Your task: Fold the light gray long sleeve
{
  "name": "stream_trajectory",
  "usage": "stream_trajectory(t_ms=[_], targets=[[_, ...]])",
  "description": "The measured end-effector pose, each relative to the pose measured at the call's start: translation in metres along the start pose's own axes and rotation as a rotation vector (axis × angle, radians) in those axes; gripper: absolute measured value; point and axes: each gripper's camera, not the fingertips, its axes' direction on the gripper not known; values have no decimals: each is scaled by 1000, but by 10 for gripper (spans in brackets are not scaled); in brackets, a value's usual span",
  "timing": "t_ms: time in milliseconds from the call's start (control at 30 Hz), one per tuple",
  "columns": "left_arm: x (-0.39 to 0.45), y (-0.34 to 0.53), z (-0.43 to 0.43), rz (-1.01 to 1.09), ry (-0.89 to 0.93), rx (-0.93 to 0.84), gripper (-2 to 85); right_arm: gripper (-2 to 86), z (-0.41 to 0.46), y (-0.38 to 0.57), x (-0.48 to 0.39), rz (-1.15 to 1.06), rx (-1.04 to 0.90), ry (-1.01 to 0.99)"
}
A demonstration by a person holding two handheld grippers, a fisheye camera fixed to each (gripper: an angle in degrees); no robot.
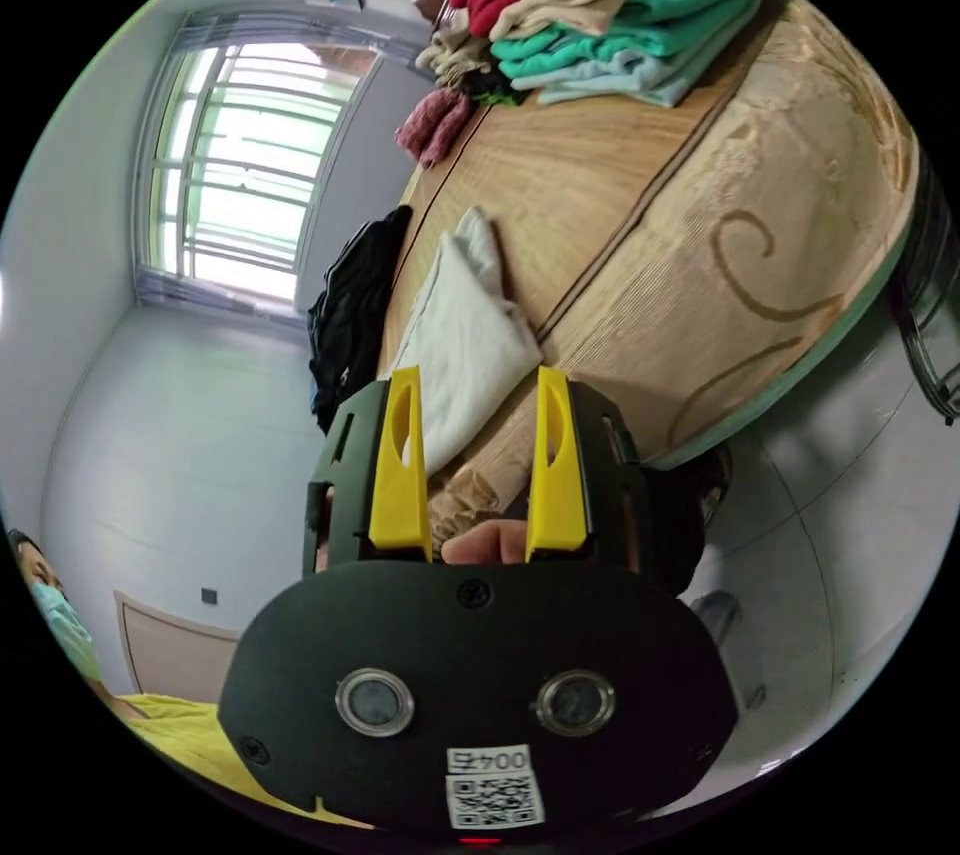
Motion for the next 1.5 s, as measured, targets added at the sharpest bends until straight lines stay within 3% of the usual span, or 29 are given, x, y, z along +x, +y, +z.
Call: stream_trajectory(t_ms=[700, 833, 1100, 1333, 1500], targets=[[35, -33, 23, -7, -41, -22, 118, 134, 28, 3, 12, 150, -23, -181], [68, -38, 26, 77, -192, -16, 69, 53, 32, 1, -13, 72, -28, -76], [109, -49, 47, 252, -457, -55, 32, 38, 66, 2, -48, -165, -158, 256], [142, -39, 67, 334, -422, -66, 50, 61, 90, 18, -71, -218, -218, 258], [171, -27, 50, 349, -413, -44, 74, 92, 70, 40, -101, -302, -130, 296]])
